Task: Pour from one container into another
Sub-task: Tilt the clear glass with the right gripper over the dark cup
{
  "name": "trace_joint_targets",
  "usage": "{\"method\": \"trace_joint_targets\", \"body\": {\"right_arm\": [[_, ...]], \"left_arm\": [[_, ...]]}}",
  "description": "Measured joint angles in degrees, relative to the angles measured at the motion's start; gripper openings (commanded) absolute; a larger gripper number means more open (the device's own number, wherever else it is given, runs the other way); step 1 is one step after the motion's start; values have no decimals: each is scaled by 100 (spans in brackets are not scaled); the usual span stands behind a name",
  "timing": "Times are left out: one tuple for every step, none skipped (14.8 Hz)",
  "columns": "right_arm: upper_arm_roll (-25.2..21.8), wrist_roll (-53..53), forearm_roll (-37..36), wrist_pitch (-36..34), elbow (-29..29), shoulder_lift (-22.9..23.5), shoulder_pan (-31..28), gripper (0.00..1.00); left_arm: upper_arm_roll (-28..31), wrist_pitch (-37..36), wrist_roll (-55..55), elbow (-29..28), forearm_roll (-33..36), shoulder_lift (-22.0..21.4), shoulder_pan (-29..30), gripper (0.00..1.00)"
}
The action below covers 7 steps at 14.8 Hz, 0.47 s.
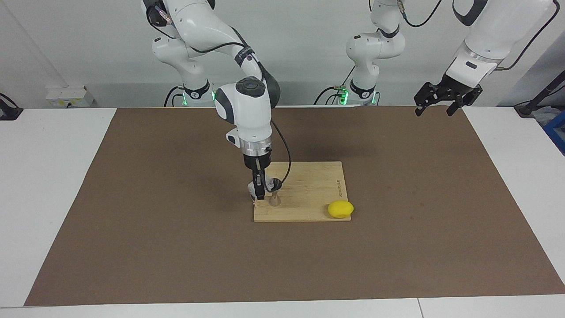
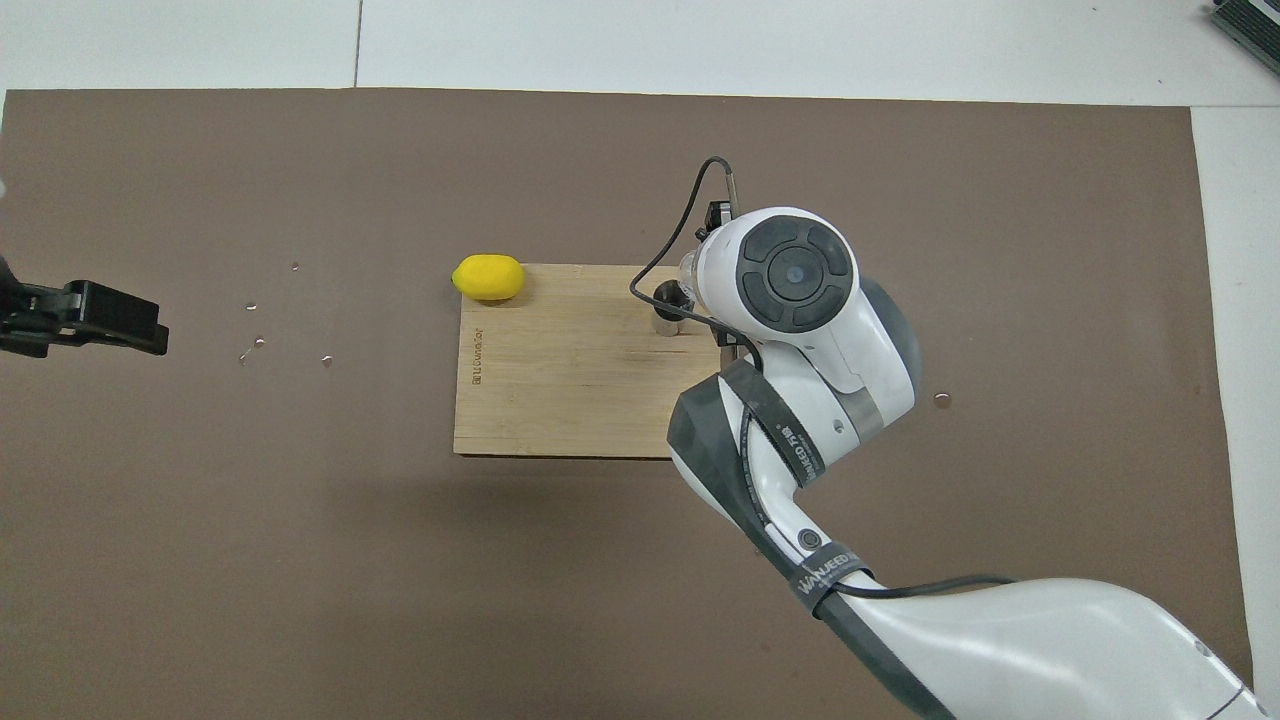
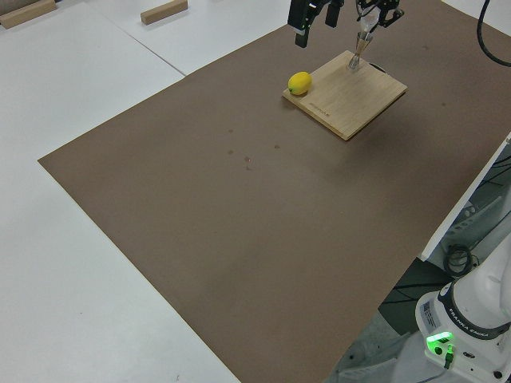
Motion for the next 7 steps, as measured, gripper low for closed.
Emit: {"method": "trace_joint_targets", "body": {"right_arm": [[0,0,-81,-5,-5,2,22,5],[0,0,-167,-22,-7,2,43,5],[1,0,-261,-50,-7,2,58,5],[1,0,-313,-75,-8,2,65,5],[1,0,-349,-95,-8,2,67,4],[1,0,-366,-105,-8,2,70,4],[1,0,-377,-117,-8,2,83,4]], "left_arm": [[0,0,0,0,0,0,0,100],[0,0,0,0,0,0,0,100],[0,0,0,0,0,0,0,100],[0,0,0,0,0,0,0,100],[0,0,0,0,0,0,0,100],[0,0,0,0,0,0,0,100],[0,0,0,0,0,0,0,100]]}}
